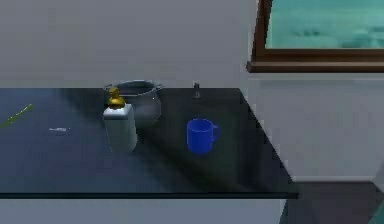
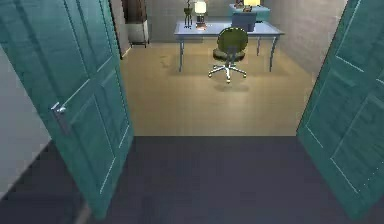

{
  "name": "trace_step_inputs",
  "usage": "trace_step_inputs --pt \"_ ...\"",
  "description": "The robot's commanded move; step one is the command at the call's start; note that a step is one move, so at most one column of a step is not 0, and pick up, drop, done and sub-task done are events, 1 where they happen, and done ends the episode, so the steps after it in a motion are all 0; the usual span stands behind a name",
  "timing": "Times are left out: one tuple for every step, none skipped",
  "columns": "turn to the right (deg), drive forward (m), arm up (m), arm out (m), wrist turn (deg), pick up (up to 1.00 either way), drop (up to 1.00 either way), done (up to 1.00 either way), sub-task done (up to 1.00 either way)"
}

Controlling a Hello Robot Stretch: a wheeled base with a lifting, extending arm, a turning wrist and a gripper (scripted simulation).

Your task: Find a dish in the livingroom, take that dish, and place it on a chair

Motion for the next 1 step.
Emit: trace_step_inputs --pt "-45.0 0.00 0.00 0.00 0.0 0.00 0.00 0.00 0.00"
